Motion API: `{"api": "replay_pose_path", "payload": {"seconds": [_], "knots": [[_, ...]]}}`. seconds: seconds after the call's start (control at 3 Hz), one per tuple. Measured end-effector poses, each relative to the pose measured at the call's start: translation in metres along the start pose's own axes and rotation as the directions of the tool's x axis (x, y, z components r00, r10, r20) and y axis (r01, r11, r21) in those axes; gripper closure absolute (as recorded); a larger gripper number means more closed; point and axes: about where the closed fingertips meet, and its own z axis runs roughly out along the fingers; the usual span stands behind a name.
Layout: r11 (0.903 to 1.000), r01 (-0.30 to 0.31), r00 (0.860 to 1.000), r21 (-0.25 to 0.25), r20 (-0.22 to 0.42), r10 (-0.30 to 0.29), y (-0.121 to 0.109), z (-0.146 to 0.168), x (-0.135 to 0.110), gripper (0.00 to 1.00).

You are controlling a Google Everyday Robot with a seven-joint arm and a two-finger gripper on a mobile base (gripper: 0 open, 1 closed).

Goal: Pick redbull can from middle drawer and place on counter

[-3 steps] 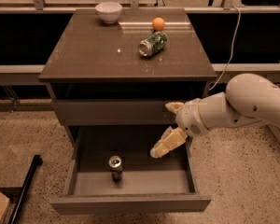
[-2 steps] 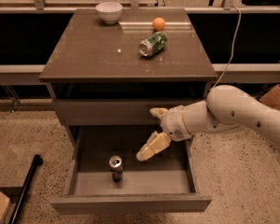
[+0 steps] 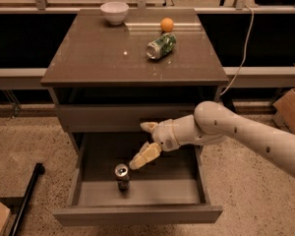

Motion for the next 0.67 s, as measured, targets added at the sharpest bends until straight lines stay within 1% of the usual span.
{"api": "replay_pose_path", "payload": {"seconds": [0.33,0.67], "knots": [[0.9999,0.010,1.000,-0.005,-0.017,-0.010,0.003,0.001,0.002,0.00],[1.0000,0.005,0.999,-0.003,-0.051,-0.005,0.003,0.026,0.015,0.00]]}}
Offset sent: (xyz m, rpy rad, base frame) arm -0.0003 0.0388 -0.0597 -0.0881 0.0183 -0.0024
